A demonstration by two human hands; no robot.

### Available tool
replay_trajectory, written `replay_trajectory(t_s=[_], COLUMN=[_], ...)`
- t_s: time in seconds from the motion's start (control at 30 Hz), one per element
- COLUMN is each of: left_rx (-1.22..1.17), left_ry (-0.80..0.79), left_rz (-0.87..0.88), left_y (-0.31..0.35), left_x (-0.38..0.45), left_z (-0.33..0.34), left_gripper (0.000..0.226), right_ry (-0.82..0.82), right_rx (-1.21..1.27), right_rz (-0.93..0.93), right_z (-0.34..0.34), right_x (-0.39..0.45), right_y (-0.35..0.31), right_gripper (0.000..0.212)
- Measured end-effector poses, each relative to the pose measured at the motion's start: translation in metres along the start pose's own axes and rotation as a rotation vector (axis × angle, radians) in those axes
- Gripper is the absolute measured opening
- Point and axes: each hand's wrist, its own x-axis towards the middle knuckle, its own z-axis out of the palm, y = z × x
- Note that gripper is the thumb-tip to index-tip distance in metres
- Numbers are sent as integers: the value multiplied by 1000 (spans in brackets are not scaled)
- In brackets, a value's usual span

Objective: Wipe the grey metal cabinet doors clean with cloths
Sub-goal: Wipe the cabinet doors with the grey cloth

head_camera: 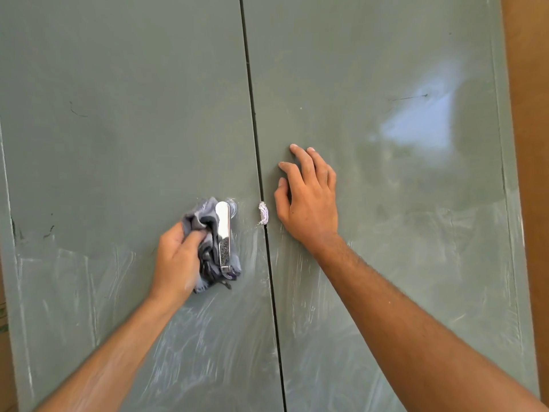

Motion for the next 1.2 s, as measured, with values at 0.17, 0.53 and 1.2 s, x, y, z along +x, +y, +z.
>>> replay_trajectory(t_s=[0.17,0.53,1.2], left_rx=[78,-202,-78], left_ry=[-107,-87,-543], left_rz=[-71,-3,-61], left_y=[14,57,81], left_x=[-3,-1,0], left_z=[-12,-16,14], left_gripper=[17,37,43], right_ry=[5,-429,-635], right_rx=[8,770,641], right_rz=[-6,338,153], right_z=[1,-43,-62], right_x=[0,30,12], right_y=[1,-88,-52], right_gripper=[25,28,41])
